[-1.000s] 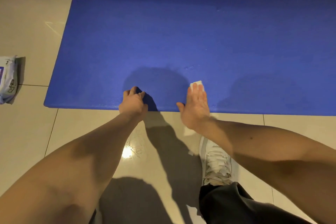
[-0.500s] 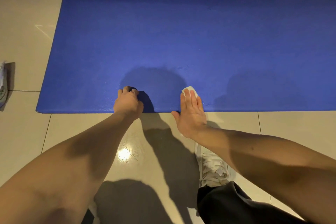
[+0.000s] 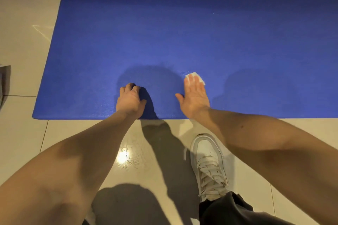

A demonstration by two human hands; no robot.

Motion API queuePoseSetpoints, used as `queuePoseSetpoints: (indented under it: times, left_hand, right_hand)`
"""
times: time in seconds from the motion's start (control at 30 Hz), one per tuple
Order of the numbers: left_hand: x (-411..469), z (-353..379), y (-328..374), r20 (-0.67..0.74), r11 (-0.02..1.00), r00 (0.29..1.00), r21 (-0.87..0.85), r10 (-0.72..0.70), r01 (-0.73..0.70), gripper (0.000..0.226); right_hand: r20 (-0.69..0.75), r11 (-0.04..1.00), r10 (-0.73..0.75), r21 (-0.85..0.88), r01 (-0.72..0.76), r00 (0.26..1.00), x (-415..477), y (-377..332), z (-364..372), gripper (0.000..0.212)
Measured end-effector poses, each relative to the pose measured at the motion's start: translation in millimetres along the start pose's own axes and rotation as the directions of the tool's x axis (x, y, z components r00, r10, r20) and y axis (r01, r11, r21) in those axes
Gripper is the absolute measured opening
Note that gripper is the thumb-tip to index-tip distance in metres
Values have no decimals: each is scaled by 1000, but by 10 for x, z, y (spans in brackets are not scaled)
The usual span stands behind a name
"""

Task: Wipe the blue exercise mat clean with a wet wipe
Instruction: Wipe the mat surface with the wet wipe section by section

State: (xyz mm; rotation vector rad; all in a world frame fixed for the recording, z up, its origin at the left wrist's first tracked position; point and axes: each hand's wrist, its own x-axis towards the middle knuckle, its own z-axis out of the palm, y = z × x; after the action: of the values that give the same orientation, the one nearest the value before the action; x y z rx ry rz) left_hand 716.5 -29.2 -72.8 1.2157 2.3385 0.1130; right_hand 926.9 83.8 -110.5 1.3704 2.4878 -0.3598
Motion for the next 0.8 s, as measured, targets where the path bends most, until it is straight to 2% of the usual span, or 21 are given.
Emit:
queuePoseSetpoints:
  times: [0.07, 0.13, 0.2, 0.27, 0.33, 0.4, 0.47, 0.53, 0.6, 0.67, 0.73, 0.8]
  left_hand:
    - [12, 6, 6, 5, 1000, 1000, 10, -14, 14, 60]
    - [27, 8, 8, -4, 999, 1000, 35, -23, 23, 60]
    - [37, 5, 11, -16, 997, 999, 70, -30, 31, 60]
    - [54, -3, 6, -36, 995, 999, 96, -31, 35, 60]
    - [73, -5, -6, -51, 994, 998, 101, -28, 33, 59]
    - [96, -7, -13, -53, 994, 998, 107, -25, 31, 59]
    - [114, -14, -14, -49, 993, 998, 117, -29, 34, 58]
    - [133, -20, -11, -47, 993, 998, 114, -32, 37, 58]
    - [153, -36, -8, -43, 994, 998, 104, -40, 44, 57]
    - [184, -52, -8, -44, 995, 998, 82, -53, 57, 54]
    - [216, -65, -4, -55, 996, 997, 60, -61, 64, 49]
    - [242, -66, -3, -83, 997, 995, 46, -63, 67, 46]
  right_hand:
    - [39, 990, 124, 62, -126, 991, 43, -60, -54, 79]
    - [-7, 992, 103, 72, -102, 995, 2, -307, -42, 79]
    - [10, 993, -93, 73, 92, 996, -72, -598, 6, 77]
    - [63, 953, -304, 25, 303, 951, -122, -786, 40, 75]
    - [42, 902, -430, -8, 431, 902, -14, -724, 8, 73]
    - [-2, 873, -479, -102, 477, 878, 187, -505, 0, 75]
    - [-67, 935, -331, -157, 317, 941, 395, -190, -73, 70]
    - [-75, 997, -61, -52, 57, 995, 499, 11, -176, 71]
    - [-23, 989, 140, 58, -138, 990, 520, -89, -217, 75]
    - [-34, 982, 173, 79, -170, 984, 481, -386, -201, 78]
    - [-81, 999, 26, 34, -23, 996, 412, -704, -133, 79]
    - [-41, 972, -234, 1, 234, 971, 329, -910, -67, 75]
